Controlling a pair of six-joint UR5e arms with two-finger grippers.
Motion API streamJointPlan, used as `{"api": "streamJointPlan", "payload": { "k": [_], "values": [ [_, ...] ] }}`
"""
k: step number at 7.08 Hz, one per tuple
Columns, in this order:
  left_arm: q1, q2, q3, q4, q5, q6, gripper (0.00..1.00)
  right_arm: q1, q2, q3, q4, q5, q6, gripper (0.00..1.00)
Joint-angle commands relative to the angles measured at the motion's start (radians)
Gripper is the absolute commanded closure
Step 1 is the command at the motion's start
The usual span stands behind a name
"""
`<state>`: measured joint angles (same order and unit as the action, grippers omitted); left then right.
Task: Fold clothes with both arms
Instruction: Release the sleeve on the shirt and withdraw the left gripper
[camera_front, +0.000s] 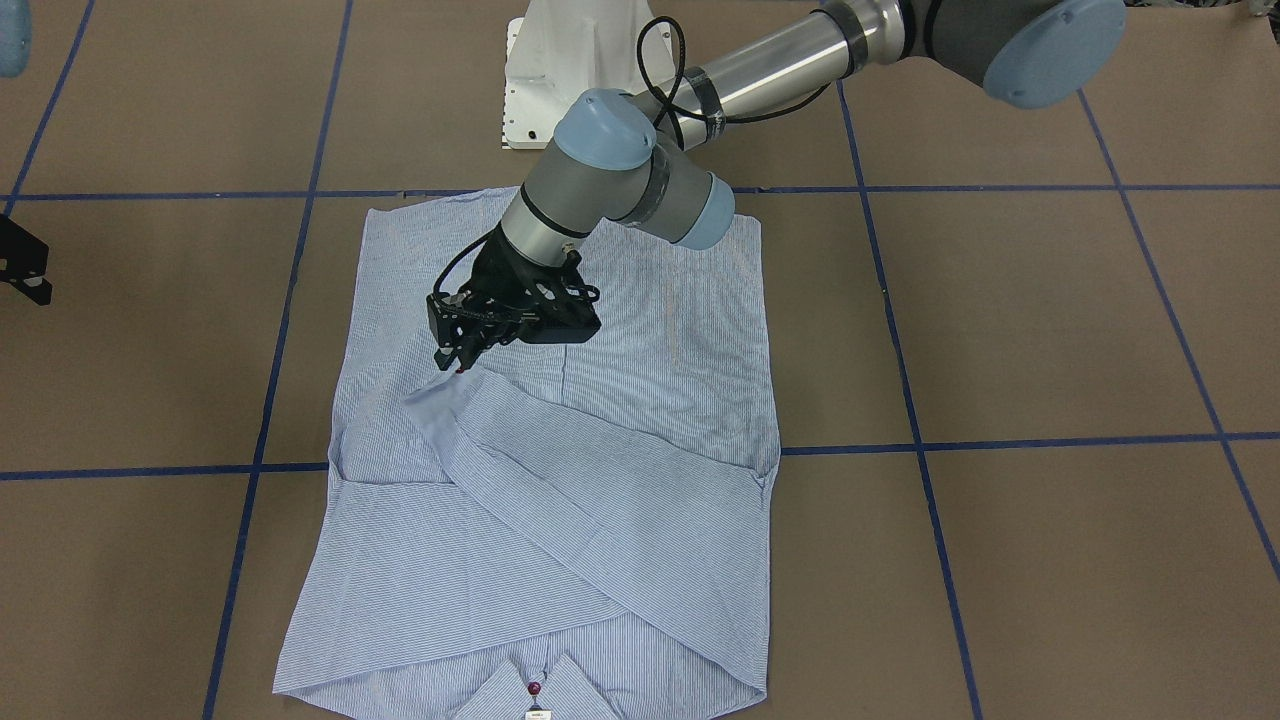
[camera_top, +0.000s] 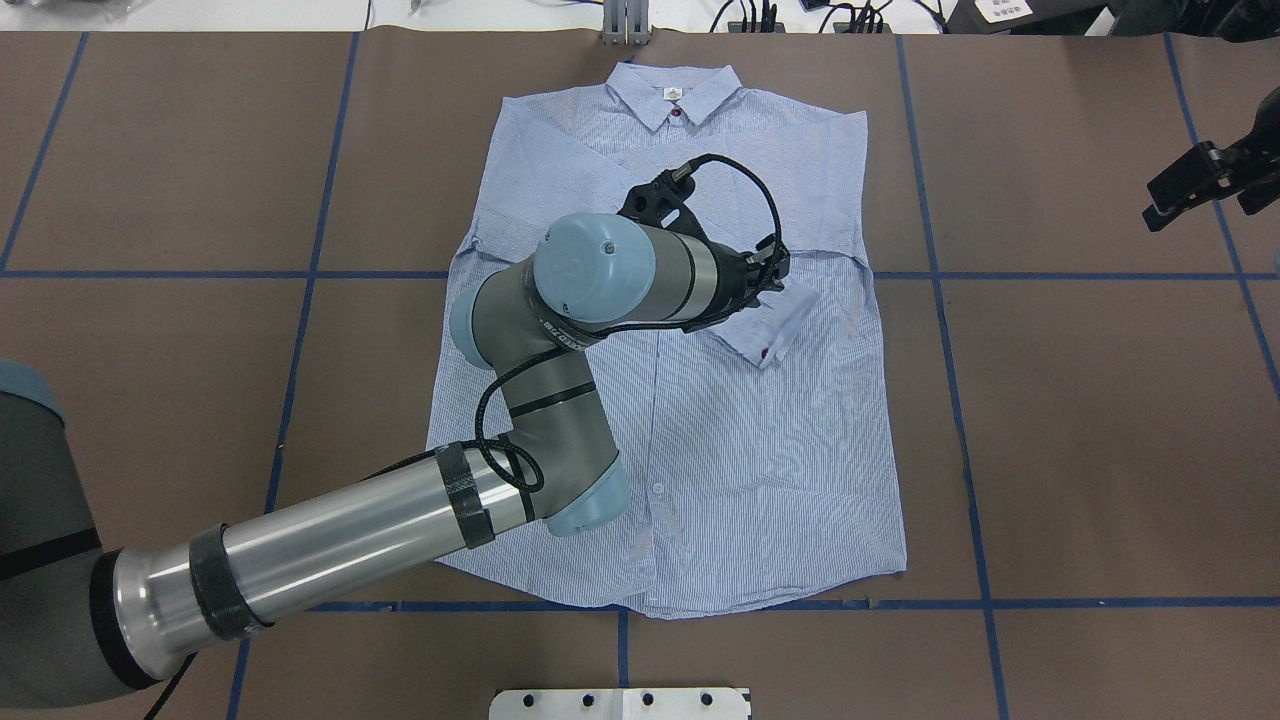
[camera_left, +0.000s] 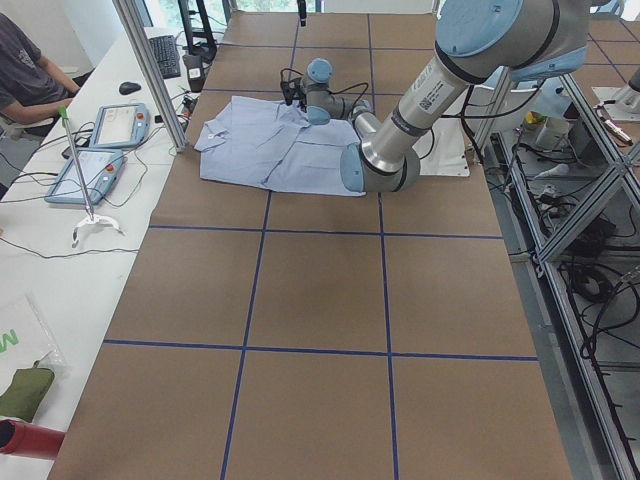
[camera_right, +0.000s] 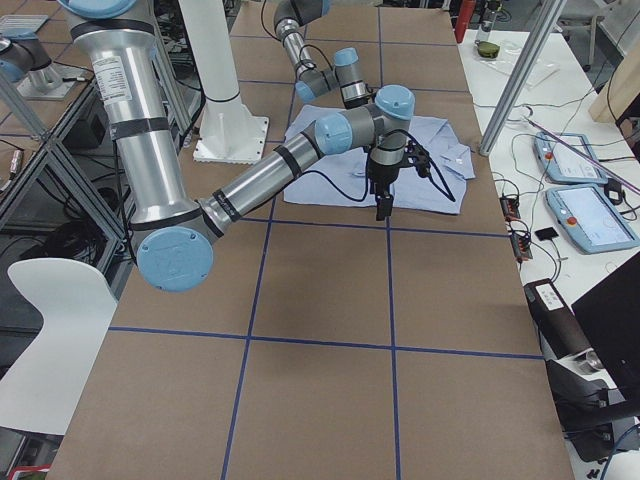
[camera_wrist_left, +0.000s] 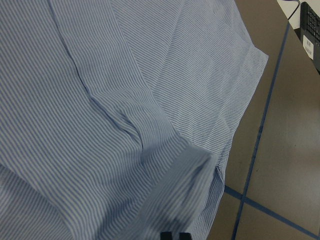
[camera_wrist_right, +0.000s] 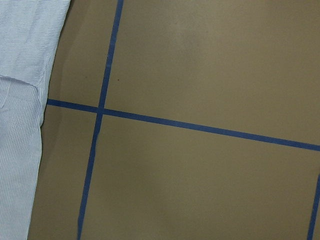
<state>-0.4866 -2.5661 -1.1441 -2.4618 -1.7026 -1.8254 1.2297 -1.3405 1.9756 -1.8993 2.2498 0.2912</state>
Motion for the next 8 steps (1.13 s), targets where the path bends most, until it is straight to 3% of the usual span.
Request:
{"api": "streamJointPlan", "payload": {
  "k": [1,3,4,6,7,8],
  "values": [
    [0.0,0.058,-0.066,-0.043,0.009,0.021,0.0,0.001,0.0,-0.008,0.012,0.048,0.006,0.0],
    [-0.021,0.244,-0.307,0.005,0.0,0.026,0.0,-0.001,-0.003,0.002,0.079,0.056,0.041,0.0],
    [-0.032,0.312,-0.433,0.117,-0.009,0.091,0.0,-0.016,-0.034,0.003,0.179,0.054,0.159,0.0],
    [-0.064,0.4,-0.634,0.364,-0.014,0.236,0.0,-0.105,-0.193,0.008,0.532,0.04,0.401,0.0],
    [-0.07,0.5,-0.751,0.41,-0.015,0.308,0.0,-0.148,-0.277,0.009,0.689,0.037,0.519,0.0],
    [-0.073,0.599,-0.857,0.437,-0.02,0.398,0.0,-0.203,-0.317,0.02,0.768,0.008,0.62,0.0]
  ]
}}
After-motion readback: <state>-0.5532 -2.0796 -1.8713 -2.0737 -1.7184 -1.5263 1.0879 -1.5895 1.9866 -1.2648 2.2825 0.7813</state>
